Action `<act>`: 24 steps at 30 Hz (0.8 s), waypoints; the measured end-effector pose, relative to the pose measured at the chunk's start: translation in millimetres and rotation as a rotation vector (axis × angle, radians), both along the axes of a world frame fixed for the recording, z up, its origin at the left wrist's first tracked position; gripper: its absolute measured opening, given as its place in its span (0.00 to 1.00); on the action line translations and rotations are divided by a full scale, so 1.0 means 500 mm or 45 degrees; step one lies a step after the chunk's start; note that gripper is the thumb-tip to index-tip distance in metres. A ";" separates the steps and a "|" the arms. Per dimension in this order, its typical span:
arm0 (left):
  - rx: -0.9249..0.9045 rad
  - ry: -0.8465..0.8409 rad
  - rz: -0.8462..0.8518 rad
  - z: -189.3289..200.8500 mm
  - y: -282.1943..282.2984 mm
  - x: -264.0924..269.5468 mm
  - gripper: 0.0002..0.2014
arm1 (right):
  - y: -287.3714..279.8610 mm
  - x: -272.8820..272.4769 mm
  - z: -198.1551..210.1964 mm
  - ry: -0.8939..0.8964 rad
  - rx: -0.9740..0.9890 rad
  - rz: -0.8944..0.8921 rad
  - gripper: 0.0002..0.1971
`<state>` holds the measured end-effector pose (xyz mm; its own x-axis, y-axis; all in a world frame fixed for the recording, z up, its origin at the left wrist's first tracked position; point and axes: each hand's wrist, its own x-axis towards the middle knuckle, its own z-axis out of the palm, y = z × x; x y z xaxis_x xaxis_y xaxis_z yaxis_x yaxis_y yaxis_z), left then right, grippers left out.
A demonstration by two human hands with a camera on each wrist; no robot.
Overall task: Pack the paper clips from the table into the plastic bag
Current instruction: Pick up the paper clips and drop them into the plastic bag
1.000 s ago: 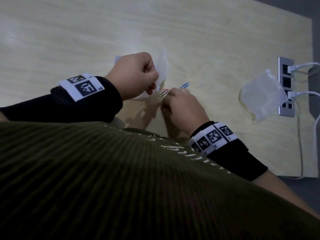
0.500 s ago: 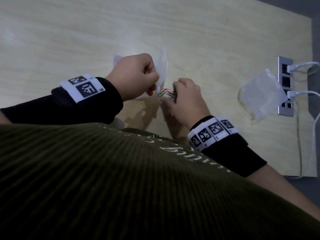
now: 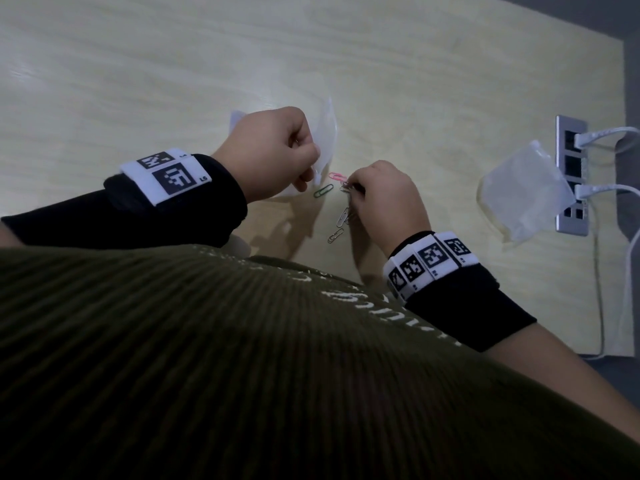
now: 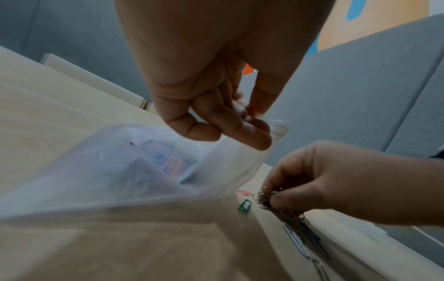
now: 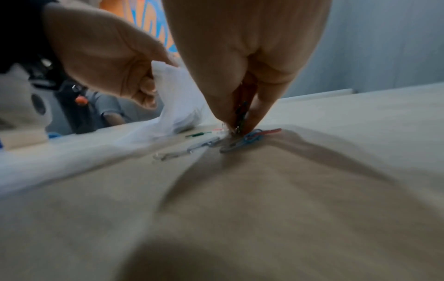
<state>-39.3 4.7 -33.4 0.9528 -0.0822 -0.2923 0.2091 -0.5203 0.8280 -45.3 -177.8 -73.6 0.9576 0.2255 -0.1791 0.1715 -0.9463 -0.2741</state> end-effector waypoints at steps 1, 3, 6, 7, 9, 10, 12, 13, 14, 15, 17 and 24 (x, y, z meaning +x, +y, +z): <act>-0.002 0.002 0.001 0.000 0.001 0.000 0.05 | -0.001 0.003 0.004 0.014 0.049 -0.070 0.11; 0.003 0.006 0.006 -0.001 0.003 0.000 0.05 | -0.002 0.009 0.009 0.048 0.169 -0.222 0.10; 0.014 0.005 0.001 -0.004 0.003 0.001 0.06 | -0.002 0.015 0.019 0.153 0.463 -0.483 0.08; 0.014 0.006 -0.003 -0.004 0.002 0.002 0.05 | -0.002 0.018 0.024 0.200 0.601 -0.589 0.07; 0.012 0.011 -0.008 -0.006 0.002 0.002 0.05 | 0.004 0.026 0.045 0.318 0.891 -0.784 0.07; 0.018 0.011 -0.012 -0.006 0.001 0.003 0.06 | 0.009 0.030 0.059 0.389 1.067 -0.868 0.06; 0.034 0.013 -0.030 -0.008 0.001 0.003 0.06 | 0.022 0.039 0.087 0.520 1.466 -0.998 0.04; 0.039 0.016 -0.048 -0.008 0.000 0.004 0.06 | 0.026 0.044 0.099 0.568 1.622 -1.032 0.03; 0.041 0.020 -0.071 -0.008 -0.001 0.003 0.06 | 0.032 0.048 0.110 0.617 1.736 -1.047 0.03; 0.038 0.022 -0.095 -0.008 -0.002 0.003 0.06 | 0.037 0.050 0.117 0.669 1.814 -1.046 0.03; 0.028 0.017 -0.128 -0.008 -0.003 0.002 0.07 | 0.050 0.050 0.124 0.762 1.864 -1.032 0.03; 0.041 -0.011 -0.082 -0.009 0.003 0.001 0.08 | 0.076 0.049 0.112 0.850 1.750 -1.115 0.05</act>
<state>-38.6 6.3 -38.1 0.9484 -0.1344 -0.2873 0.1669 -0.5586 0.8125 -20.9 -139.7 -17.6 0.7180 0.0427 -0.6947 -0.6785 0.2653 -0.6850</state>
